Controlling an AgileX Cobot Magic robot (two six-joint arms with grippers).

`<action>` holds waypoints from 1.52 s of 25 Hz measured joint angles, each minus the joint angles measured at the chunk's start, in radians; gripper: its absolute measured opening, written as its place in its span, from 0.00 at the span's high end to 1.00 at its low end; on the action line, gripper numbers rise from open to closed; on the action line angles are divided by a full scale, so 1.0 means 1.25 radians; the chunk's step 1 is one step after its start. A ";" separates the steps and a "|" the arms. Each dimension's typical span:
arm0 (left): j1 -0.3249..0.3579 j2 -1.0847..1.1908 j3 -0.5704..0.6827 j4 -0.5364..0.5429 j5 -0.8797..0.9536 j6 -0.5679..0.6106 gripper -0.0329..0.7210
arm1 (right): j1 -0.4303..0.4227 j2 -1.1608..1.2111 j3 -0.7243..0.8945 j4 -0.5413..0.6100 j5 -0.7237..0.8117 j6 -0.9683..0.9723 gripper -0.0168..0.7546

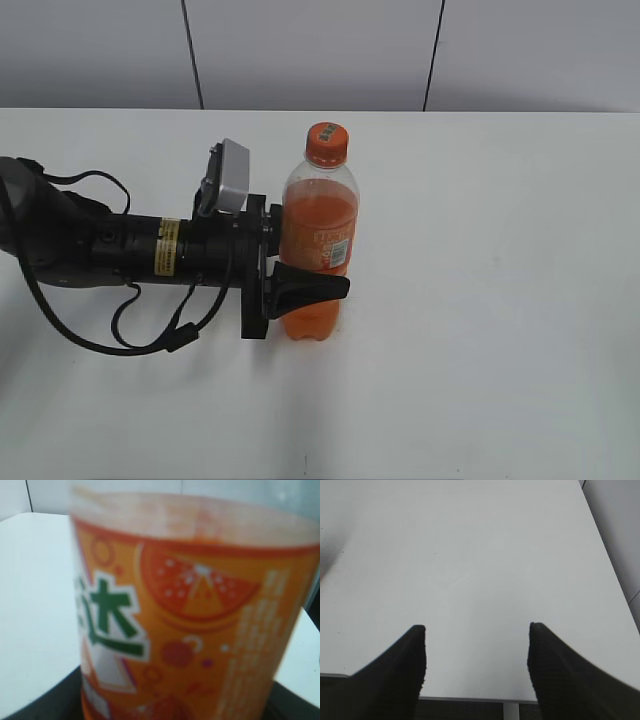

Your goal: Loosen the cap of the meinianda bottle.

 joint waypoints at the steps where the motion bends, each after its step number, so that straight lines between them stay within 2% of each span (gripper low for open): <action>1: 0.001 0.000 0.000 0.000 0.000 0.000 0.40 | 0.000 0.000 0.000 0.000 0.000 0.000 0.36; 33: 0.001 0.000 0.000 0.000 -0.002 0.001 0.40 | 0.000 0.000 0.000 -0.001 0.000 0.001 0.36; 38: 0.001 0.000 0.000 0.000 -0.002 0.001 0.40 | 0.000 0.024 -0.016 0.002 0.015 0.066 0.36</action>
